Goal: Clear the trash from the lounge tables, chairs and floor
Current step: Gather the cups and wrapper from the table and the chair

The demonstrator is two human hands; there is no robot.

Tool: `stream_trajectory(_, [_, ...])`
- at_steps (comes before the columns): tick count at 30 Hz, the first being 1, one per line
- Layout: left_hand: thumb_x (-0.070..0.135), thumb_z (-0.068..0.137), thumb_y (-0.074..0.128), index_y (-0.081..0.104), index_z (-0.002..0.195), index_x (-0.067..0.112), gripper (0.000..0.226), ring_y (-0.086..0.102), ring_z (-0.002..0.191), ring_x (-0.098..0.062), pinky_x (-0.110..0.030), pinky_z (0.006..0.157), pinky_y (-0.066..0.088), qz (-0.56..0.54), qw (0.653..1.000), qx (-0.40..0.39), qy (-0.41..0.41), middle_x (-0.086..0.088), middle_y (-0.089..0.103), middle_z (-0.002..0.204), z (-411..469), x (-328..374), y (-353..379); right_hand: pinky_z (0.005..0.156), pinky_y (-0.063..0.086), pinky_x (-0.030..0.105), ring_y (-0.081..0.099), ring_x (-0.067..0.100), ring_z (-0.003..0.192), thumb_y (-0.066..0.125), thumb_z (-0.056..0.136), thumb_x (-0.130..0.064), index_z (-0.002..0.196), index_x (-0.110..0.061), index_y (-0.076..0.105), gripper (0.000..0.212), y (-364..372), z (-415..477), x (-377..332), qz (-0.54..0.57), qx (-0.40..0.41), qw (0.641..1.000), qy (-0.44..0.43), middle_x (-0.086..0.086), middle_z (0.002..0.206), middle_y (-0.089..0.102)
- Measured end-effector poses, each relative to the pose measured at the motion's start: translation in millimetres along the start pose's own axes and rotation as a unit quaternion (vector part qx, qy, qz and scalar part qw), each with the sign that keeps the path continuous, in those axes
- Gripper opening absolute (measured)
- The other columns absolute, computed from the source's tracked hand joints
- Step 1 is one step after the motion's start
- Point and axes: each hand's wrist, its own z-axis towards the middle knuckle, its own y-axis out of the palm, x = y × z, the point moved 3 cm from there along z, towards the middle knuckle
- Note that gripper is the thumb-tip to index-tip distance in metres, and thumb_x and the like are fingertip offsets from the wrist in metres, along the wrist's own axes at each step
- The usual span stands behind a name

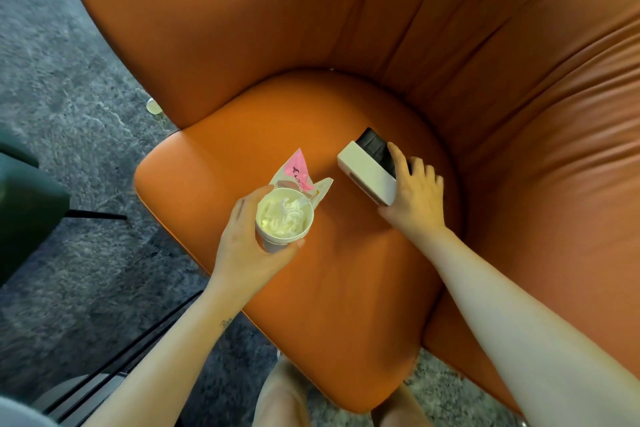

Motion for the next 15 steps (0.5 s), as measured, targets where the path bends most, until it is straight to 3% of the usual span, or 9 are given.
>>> stream_trajectory(6, [0.018,0.059,0.087,0.041,0.125,0.03,0.081,0.036,0.107,0.024,0.007,0.081,0.03,0.025,0.995,0.026,0.089,0.015,0.044,0.118,18.9,52.1,-47.9,0.096,0.032,0.04,0.039,0.03,0.117,0.079,0.064,-0.03,0.146,-0.029,0.012,0.106,-78.1,-3.8,-32.8,0.011,0.063,0.998,-0.003,0.009,0.132,0.04])
stream_trajectory(12, [0.019,0.06,0.087,0.046,0.129,0.013,0.08,0.042,0.11,-0.002,0.006,0.079,0.033,0.03,0.983,0.05,0.176,0.003,0.048,0.124,49.1,143.6,-95.1,0.099,0.033,0.042,0.038,0.029,0.12,0.075,0.069,-0.035,0.146,-0.029,0.01,0.101,-182.3,-18.3,-54.8,0.055,0.145,0.987,0.041,0.008,0.134,0.038])
stream_trajectory(15, [0.018,0.06,0.087,0.048,0.128,0.01,0.079,0.041,0.106,-0.002,0.006,0.078,0.031,0.034,0.972,0.055,0.225,-0.003,0.051,0.125,59.8,202.0,-110.3,0.096,0.034,0.043,0.04,0.031,0.118,0.075,0.066,-0.033,0.146,-0.03,0.01,0.102,-240.4,-31.8,-55.6,0.073,0.191,0.976,0.068,0.008,0.131,0.039])
